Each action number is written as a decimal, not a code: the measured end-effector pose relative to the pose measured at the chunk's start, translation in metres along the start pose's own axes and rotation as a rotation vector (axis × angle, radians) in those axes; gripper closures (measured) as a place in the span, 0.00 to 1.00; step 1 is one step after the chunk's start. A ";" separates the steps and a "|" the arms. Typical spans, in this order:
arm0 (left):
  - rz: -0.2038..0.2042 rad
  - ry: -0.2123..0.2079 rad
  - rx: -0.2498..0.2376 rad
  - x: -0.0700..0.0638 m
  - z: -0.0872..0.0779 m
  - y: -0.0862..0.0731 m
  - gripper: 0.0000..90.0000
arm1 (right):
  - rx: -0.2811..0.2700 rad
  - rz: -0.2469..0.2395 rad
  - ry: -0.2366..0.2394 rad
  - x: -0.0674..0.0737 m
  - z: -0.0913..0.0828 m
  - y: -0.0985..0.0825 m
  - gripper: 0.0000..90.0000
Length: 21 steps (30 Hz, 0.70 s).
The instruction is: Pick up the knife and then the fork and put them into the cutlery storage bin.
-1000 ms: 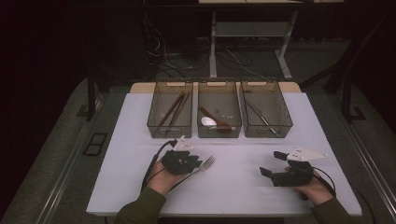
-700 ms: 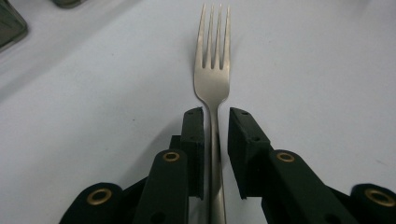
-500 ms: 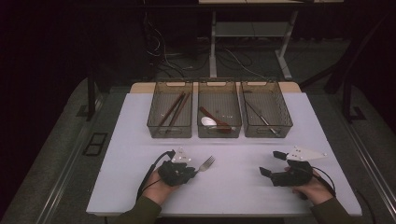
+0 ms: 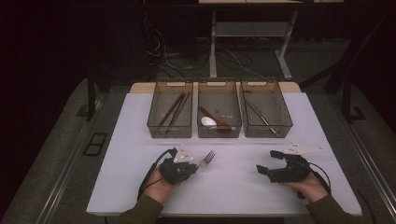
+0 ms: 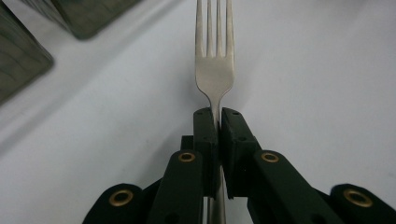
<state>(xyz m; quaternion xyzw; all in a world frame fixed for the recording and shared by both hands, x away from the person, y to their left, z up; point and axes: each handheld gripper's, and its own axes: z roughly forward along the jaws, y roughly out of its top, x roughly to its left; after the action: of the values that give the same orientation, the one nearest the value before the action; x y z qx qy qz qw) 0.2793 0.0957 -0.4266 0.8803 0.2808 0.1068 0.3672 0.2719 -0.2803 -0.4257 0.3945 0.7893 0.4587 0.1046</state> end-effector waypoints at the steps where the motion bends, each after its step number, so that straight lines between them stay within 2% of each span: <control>1: -0.005 -0.002 -0.009 0.000 -0.001 0.002 0.94 | -0.004 0.009 0.022 0.001 0.000 0.003 0.15; 2: -0.007 -0.003 -0.022 0.001 -0.003 0.003 0.94 | -0.010 0.012 0.045 0.001 0.001 0.006 0.15; 6: -0.013 -0.017 -0.075 -0.002 -0.006 0.012 0.95 | -0.006 0.014 0.084 0.009 0.008 0.020 0.16; 13: 0.018 -0.033 -0.138 -0.012 -0.002 0.033 0.95 | -0.035 -0.021 0.143 0.025 0.022 0.045 0.20; 16: 0.028 -0.034 -0.147 -0.017 0.002 0.040 0.95 | -0.053 -0.026 0.169 0.031 0.026 0.055 0.25; 21: 0.020 -0.046 -0.198 -0.023 0.010 0.055 0.95 | -0.077 -0.026 0.185 0.038 0.036 0.072 0.37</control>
<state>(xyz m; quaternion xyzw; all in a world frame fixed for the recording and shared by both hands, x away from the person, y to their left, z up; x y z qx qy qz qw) 0.2874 0.0456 -0.3945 0.8446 0.2516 0.1173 0.4577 0.3037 -0.2109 -0.3798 0.3359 0.7824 0.5218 0.0522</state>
